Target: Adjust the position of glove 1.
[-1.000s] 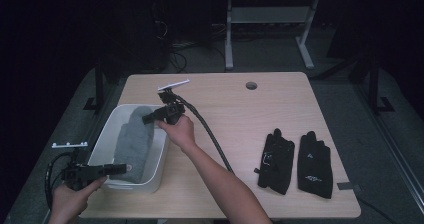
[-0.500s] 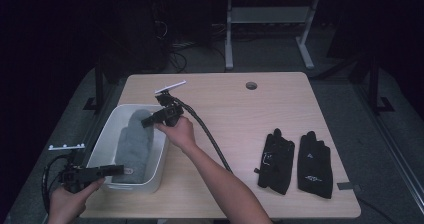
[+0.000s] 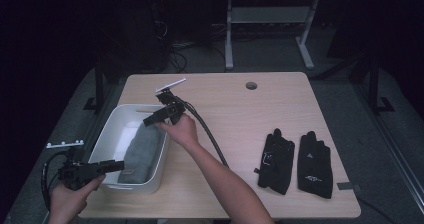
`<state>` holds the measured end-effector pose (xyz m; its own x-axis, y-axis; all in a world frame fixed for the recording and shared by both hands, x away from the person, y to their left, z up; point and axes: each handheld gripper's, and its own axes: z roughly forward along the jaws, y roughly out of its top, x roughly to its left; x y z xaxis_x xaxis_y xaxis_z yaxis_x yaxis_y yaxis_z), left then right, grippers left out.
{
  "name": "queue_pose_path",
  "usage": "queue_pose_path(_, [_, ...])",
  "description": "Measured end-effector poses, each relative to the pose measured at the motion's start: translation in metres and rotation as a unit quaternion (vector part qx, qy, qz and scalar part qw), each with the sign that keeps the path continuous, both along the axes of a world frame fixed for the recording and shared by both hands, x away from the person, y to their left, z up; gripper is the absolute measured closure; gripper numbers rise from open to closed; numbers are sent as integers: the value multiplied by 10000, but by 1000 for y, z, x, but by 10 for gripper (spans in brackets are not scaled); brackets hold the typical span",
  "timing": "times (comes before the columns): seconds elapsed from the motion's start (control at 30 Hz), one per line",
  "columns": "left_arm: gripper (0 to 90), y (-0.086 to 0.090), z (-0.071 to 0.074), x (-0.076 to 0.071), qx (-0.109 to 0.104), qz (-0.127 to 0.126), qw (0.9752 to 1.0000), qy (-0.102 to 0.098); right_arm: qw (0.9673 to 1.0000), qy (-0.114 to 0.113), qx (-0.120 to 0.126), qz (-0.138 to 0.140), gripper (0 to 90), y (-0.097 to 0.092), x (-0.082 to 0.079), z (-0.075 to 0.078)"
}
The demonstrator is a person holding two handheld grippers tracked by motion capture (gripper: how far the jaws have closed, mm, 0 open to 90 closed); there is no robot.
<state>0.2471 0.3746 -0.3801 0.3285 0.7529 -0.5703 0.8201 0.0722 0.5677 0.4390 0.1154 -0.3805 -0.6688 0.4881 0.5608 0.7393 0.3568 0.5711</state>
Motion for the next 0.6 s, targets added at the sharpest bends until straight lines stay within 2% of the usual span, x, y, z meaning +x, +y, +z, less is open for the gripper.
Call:
queue_pose_path(0.3, [331,-9,12,3,38,-63,9997,-213,9997,29,241,-78,488,-18,3,9])
queue_pose_path(0.6, [326,-21,19,7,27,-197,9994,-280,9982,162,585,-12,484,-36,2,16])
